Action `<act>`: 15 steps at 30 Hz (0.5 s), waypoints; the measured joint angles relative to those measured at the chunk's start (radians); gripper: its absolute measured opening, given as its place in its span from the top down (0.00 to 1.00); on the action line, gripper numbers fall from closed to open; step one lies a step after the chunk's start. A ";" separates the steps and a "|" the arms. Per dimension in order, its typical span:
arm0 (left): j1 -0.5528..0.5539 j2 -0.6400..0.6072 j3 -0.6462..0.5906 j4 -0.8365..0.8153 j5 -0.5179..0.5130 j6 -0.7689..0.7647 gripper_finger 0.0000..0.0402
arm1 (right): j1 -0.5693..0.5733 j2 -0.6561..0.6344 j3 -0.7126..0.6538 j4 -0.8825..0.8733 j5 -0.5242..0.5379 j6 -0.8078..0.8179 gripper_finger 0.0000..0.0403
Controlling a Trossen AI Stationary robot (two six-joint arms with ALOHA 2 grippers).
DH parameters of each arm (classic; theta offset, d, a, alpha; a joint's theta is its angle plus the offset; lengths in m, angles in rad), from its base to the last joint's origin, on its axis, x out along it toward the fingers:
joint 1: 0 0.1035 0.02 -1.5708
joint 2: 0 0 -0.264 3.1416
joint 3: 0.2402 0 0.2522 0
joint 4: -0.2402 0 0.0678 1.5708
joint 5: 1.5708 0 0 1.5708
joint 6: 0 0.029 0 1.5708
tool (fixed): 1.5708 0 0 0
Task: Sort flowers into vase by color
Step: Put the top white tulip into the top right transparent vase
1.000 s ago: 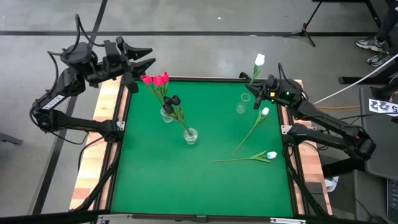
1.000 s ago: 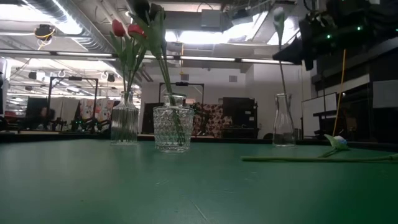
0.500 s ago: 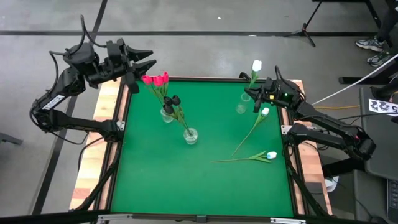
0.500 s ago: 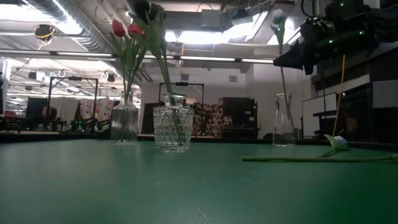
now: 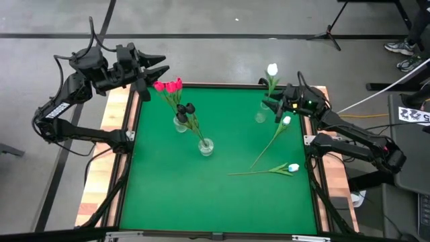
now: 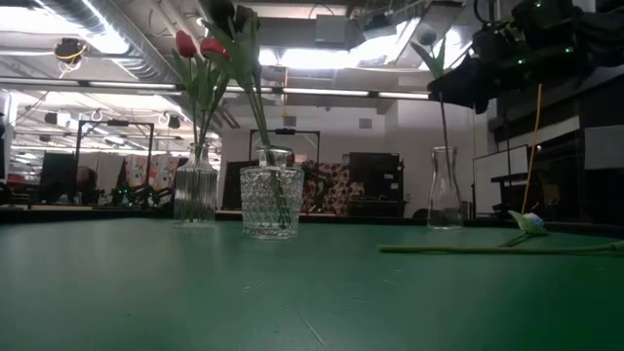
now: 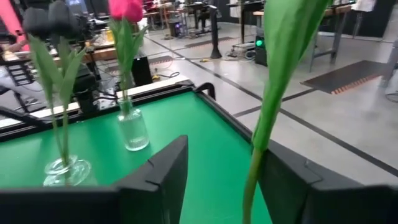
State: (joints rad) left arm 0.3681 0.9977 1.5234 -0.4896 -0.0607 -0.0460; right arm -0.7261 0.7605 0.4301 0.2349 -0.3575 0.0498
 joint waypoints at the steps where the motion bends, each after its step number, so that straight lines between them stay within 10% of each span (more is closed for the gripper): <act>1: 0.000 0.000 0.000 0.000 0.000 0.000 0.55 | 0.000 -0.001 0.000 -0.002 -0.016 -0.002 0.56; 15: 0.000 0.000 0.000 0.000 0.000 0.000 0.55 | -0.001 -0.141 0.000 -0.141 -0.126 -0.021 0.55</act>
State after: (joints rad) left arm 0.3680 0.9977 1.5234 -0.4900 -0.0605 -0.0456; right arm -0.7269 0.6192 0.4301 0.0937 -0.4832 0.0289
